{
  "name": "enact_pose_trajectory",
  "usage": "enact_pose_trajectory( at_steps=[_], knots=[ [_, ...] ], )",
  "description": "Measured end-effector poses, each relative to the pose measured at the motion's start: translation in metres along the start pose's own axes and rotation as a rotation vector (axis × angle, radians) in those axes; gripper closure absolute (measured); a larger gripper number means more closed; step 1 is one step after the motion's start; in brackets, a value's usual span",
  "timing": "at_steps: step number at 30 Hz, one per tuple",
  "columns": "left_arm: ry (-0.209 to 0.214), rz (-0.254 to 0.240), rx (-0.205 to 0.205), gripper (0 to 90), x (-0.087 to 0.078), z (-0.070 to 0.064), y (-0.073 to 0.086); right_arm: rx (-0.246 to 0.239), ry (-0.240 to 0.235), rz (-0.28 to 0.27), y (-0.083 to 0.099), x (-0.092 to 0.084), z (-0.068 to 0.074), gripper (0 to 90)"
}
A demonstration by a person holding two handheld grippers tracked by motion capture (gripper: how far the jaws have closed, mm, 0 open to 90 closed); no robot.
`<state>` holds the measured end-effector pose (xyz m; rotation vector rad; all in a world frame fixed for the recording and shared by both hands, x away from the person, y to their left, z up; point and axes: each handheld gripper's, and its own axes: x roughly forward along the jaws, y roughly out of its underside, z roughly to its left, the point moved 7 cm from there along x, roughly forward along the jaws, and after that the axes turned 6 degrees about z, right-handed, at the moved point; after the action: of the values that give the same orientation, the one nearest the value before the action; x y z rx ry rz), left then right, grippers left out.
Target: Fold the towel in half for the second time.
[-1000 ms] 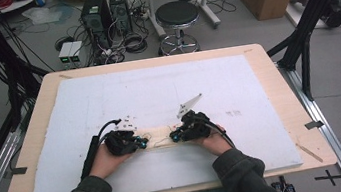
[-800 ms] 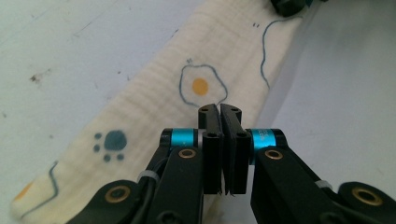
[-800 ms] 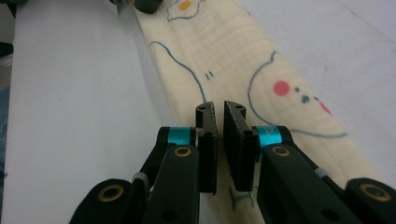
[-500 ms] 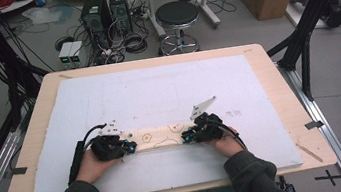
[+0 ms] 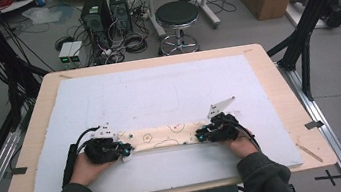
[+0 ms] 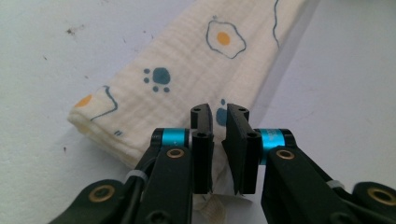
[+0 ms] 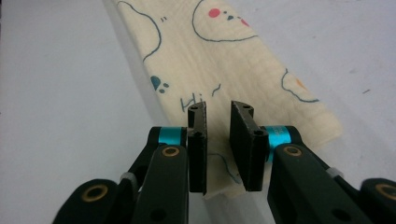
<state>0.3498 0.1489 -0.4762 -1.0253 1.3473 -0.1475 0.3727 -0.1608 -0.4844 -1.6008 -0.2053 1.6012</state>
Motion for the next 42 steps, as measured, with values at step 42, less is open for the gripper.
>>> enact_pose_trajectory(
  at_steps=[42],
  knots=[
    [-0.077, -0.114, -0.080, 50.8, -0.022, 0.029, -0.007, -0.006, 0.094, -0.126, -0.013, -0.018, -0.010, 43.8]
  ],
)
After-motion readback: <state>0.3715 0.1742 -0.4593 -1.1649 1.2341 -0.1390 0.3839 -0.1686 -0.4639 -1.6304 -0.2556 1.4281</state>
